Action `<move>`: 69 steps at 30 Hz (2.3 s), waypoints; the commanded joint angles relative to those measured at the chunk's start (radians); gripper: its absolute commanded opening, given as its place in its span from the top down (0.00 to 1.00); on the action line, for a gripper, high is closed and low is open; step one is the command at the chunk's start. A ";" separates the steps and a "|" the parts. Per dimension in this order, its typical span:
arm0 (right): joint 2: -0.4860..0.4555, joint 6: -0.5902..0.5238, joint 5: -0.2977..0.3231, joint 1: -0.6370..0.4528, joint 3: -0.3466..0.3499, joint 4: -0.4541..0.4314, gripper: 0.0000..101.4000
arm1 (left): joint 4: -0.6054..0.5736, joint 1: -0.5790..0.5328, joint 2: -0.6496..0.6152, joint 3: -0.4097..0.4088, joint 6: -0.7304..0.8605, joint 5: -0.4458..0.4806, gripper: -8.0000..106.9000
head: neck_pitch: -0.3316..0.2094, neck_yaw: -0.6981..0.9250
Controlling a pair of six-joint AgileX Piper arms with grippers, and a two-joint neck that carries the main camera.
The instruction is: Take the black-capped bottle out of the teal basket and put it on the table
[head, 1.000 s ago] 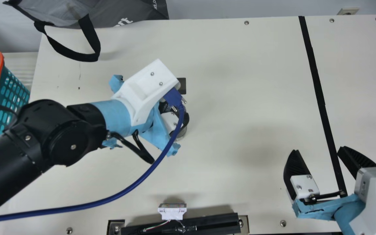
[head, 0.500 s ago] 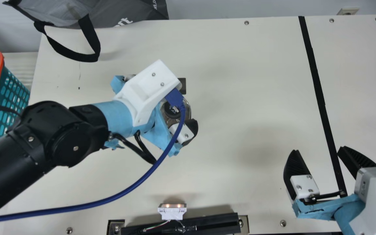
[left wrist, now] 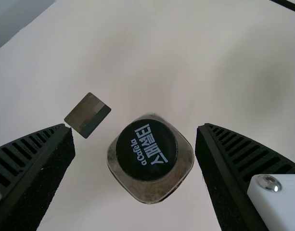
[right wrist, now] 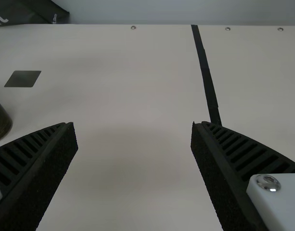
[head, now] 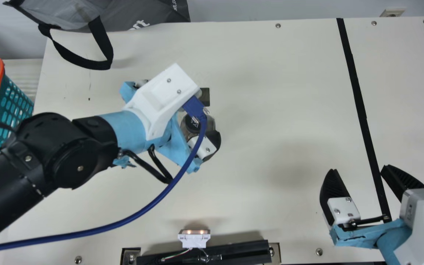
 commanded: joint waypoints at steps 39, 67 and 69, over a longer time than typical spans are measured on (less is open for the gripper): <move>0.000 0.000 -0.001 0.000 0.000 0.000 0.10 | 0.138 0.197 -0.223 0.120 -0.214 -0.065 0.00 | -0.004 0.003; 0.000 0.000 -0.001 0.000 0.000 0.000 0.10 | 0.356 0.313 -0.394 0.287 -0.509 -0.114 0.00 | -0.004 0.003; 0.000 0.000 -0.001 0.000 0.000 0.000 0.10 | 0.374 0.319 -0.407 0.298 -0.531 -0.112 0.00 | -0.004 0.003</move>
